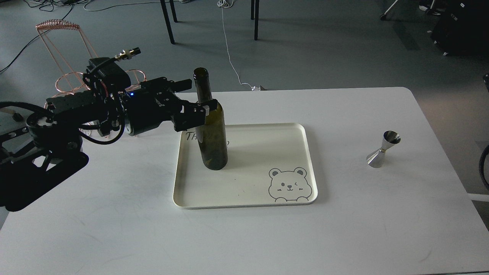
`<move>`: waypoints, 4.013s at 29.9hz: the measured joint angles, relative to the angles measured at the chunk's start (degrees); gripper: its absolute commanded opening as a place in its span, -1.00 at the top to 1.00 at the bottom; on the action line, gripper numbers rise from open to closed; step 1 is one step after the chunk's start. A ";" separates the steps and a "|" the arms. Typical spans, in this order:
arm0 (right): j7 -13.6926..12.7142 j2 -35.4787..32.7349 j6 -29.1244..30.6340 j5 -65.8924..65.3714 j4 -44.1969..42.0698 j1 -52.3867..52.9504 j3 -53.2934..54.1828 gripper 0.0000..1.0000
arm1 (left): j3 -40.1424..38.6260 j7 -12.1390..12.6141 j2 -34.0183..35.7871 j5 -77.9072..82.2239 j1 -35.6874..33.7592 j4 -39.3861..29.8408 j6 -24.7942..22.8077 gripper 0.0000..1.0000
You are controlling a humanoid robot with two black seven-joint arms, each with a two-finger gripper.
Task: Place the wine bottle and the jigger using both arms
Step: 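Close the left gripper around the bottle neck, then lift the bottle and swing it over the copper wire rack, then lower the bottle into a slot of the copper rack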
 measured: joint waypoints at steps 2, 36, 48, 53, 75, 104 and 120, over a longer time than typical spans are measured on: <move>0.07 0.00 0.00 0.02 0.00 0.00 0.22 -0.97 | 0.00 -0.04 -0.38 0.07 -0.08 0.71 0.34 -0.66; 0.14 -0.06 0.00 -0.05 -0.18 0.10 2.29 -0.97 | -0.11 -0.98 1.42 0.02 -0.34 -1.56 3.63 0.77; 0.12 -0.48 0.00 -0.05 -0.27 0.15 2.29 -0.97 | -5.55 -1.24 12.55 -5.43 -4.60 -8.22 1.93 0.77; 0.10 -0.53 0.00 -0.05 -0.27 0.12 2.16 -0.97 | -5.52 -3.69 20.58 -12.05 -8.66 -8.08 1.53 0.77; 0.05 -0.48 0.00 -0.14 -0.53 0.05 1.52 -0.97 | -4.57 -5.44 21.20 -12.42 -10.06 11.82 1.79 0.77; 0.05 -0.45 0.00 -0.14 -0.60 0.01 1.51 -0.97 | -3.59 -6.92 12.78 -7.97 -11.76 23.70 2.32 0.78; 0.05 -0.52 0.00 -0.14 -0.63 -0.04 1.58 -0.97 | 1.59 -7.70 12.45 -8.31 -12.37 25.85 6.73 0.76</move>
